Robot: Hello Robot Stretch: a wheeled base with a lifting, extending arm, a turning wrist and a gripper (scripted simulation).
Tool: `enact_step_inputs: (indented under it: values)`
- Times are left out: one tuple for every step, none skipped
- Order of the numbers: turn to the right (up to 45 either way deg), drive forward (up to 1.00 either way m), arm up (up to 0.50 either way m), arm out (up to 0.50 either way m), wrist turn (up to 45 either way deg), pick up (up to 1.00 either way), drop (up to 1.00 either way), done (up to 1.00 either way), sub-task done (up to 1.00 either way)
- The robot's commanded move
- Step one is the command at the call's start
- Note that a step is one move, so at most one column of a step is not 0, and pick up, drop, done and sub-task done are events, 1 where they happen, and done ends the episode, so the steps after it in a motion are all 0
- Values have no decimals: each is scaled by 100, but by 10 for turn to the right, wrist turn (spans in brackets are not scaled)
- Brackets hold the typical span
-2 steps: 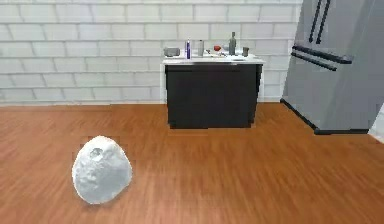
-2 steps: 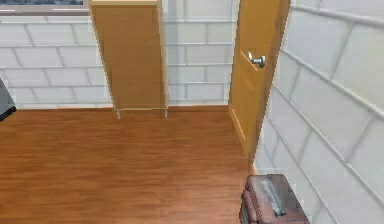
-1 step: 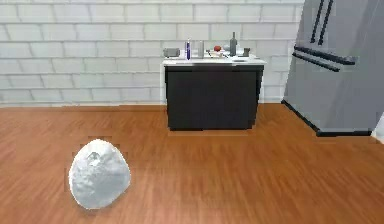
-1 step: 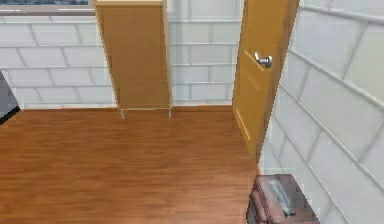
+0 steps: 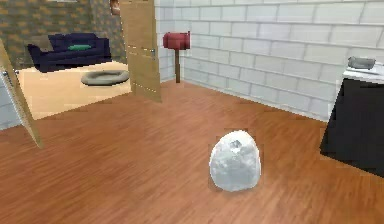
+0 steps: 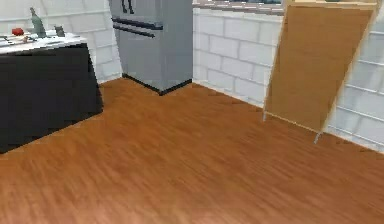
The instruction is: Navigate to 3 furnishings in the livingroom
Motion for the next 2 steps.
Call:
enact_step_inputs:
  values:
    - [-270,0,0,0,0,0,0,0,0]
    - [0,100,0,0,0,0,0,0,0]
